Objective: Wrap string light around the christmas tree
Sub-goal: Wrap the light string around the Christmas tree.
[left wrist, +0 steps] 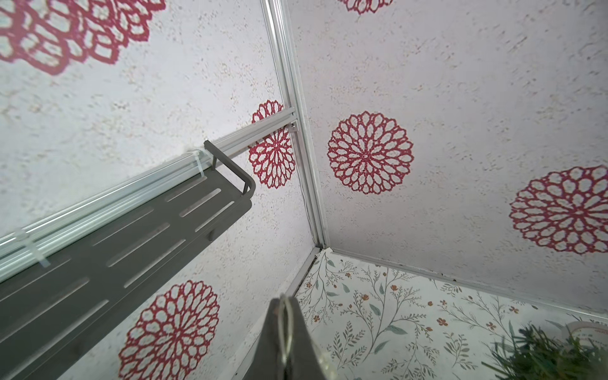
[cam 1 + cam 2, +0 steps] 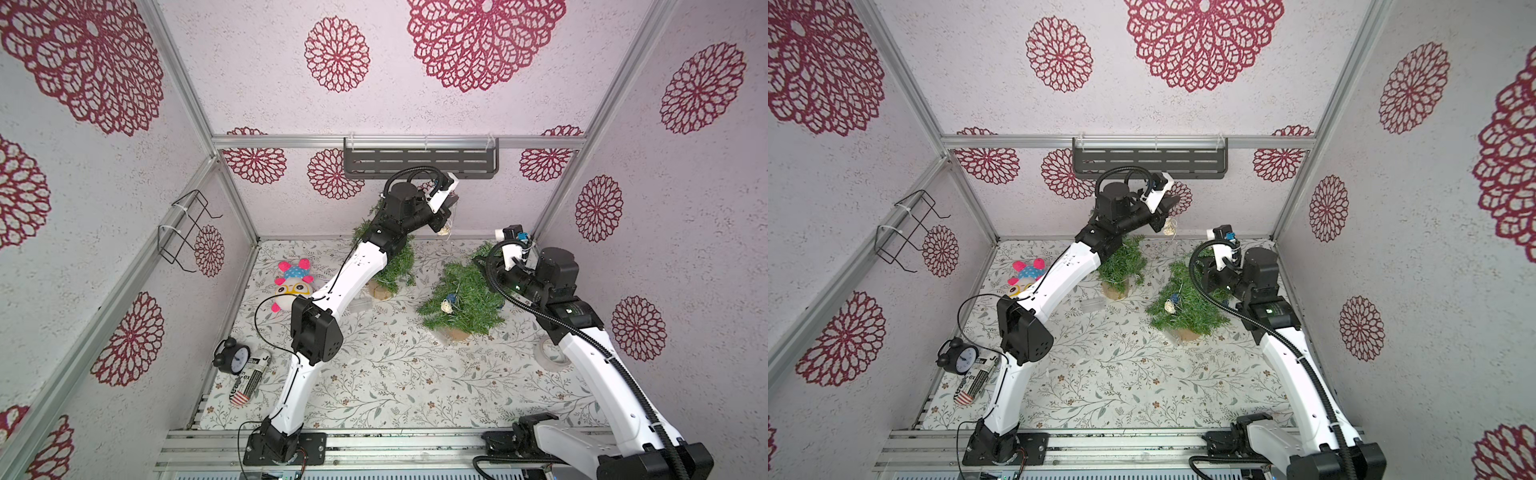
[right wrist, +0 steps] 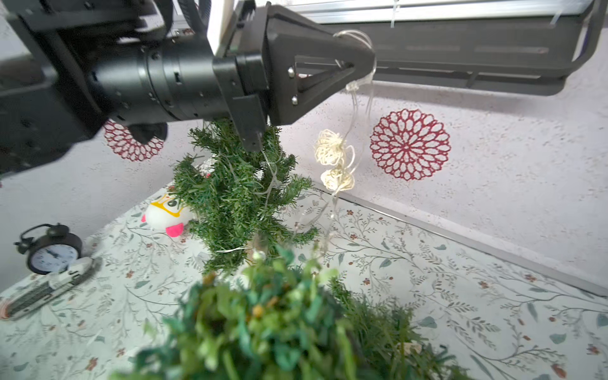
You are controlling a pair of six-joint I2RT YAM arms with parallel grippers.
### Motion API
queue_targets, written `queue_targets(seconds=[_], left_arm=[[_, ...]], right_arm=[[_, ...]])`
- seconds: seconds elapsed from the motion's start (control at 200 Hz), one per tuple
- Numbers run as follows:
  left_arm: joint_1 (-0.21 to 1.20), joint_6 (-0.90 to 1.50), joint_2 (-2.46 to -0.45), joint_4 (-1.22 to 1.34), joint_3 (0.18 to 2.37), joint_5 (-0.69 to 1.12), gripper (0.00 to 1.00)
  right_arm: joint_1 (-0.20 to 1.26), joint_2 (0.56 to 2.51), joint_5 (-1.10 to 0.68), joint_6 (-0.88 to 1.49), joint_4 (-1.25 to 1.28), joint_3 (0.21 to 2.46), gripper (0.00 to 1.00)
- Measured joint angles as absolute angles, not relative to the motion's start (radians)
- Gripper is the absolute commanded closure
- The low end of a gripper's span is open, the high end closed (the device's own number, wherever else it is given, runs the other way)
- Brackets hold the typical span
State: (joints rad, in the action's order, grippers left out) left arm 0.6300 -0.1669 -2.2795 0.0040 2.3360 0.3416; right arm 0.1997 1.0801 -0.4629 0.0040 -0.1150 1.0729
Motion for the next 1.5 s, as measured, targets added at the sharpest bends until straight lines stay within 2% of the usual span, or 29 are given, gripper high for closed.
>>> queue_targets(seconds=[0.195, 0.275, 0.345, 0.53, 0.67, 0.781, 0.861, 0.956, 1.091, 1.256, 1.501], left_arm=[[0.631, -0.122, -2.286, 0.168, 2.252, 0.397, 1.00], [0.633, -0.120, -2.286, 0.207, 2.218, 0.412, 1.00], [0.636, -0.119, -2.286, 0.219, 2.199, 0.421, 1.00], [0.640, -0.118, -2.286, 0.252, 2.193, 0.441, 1.00], [0.640, -0.119, -2.286, 0.261, 2.193, 0.446, 1.00], [0.640, -0.101, -2.286, 0.281, 2.193, 0.466, 1.00], [0.636, -0.059, -2.300, 0.318, 2.209, 0.484, 1.00], [0.635, -0.014, -2.342, 0.360, 2.262, 0.501, 1.00], [0.640, 0.012, -2.384, 0.378, 2.288, 0.515, 1.00], [0.641, 0.020, -2.420, 0.379, 2.302, 0.524, 1.00], [0.642, 0.021, -2.443, 0.379, 2.341, 0.533, 1.00]], right_arm=[[0.183, 1.079, -0.506, 0.058, -0.196, 1.098, 0.35], [0.152, 1.067, -0.538, 0.092, -0.214, 1.109, 0.29], [0.130, 1.047, -0.566, 0.132, -0.220, 1.119, 0.27], [0.107, 1.007, -0.553, 0.201, -0.214, 1.174, 0.30], [0.086, 1.001, -0.413, 0.252, -0.176, 1.183, 0.46], [0.068, 1.093, -0.310, 0.252, -0.167, 1.230, 0.64], [0.062, 1.183, -0.251, 0.219, -0.124, 1.255, 0.70], [0.052, 1.303, -0.222, 0.179, -0.101, 1.251, 0.73], [0.038, 1.440, -0.265, 0.106, -0.091, 1.237, 0.72], [0.030, 1.466, -0.438, -0.009, -0.022, 1.137, 0.54], [0.015, 1.538, -0.709, -0.169, 0.060, 1.147, 0.42]])
